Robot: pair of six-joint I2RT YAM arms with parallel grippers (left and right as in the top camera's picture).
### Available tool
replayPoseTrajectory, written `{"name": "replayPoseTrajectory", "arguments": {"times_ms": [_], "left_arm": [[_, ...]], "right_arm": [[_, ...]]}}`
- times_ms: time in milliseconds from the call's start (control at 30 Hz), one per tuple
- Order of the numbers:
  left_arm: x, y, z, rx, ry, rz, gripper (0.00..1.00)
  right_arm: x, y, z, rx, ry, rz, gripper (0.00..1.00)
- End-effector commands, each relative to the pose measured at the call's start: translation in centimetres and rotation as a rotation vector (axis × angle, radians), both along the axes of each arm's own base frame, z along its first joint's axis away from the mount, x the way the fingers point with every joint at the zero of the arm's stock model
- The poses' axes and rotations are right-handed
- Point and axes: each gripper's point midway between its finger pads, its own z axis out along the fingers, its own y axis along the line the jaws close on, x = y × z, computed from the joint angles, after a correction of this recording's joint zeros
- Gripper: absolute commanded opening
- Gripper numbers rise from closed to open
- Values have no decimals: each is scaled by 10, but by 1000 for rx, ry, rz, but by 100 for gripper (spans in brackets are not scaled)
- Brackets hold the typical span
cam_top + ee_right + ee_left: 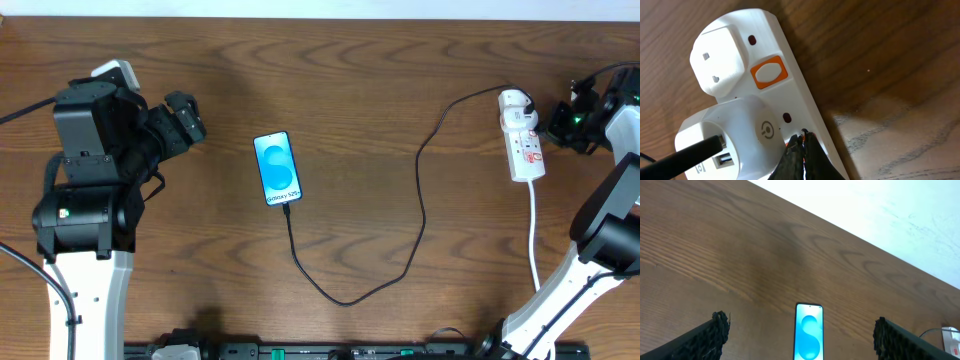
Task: Plug charger to phone and switch on socket
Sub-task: 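Press the orange switch down with the right gripper fingertips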
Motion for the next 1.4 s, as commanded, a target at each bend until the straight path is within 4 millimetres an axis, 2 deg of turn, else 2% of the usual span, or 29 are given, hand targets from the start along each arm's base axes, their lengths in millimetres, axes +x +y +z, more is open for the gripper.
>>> {"name": "replayPoseTrajectory", "arguments": {"times_ms": [0, 900, 1067, 1367], "left_arm": [[0, 5, -2, 14, 7, 20, 93], [0, 5, -2, 14, 7, 20, 93], [0, 5, -2, 14, 7, 20, 93], [0, 5, -2, 14, 7, 20, 94]], "right_arm": [[0, 8, -6, 12, 2, 43, 1], [-2, 34, -17, 13, 29, 142, 1], [-2, 43, -29, 25, 50, 159, 1], [-4, 66, -31, 57, 75, 199, 1]]}}
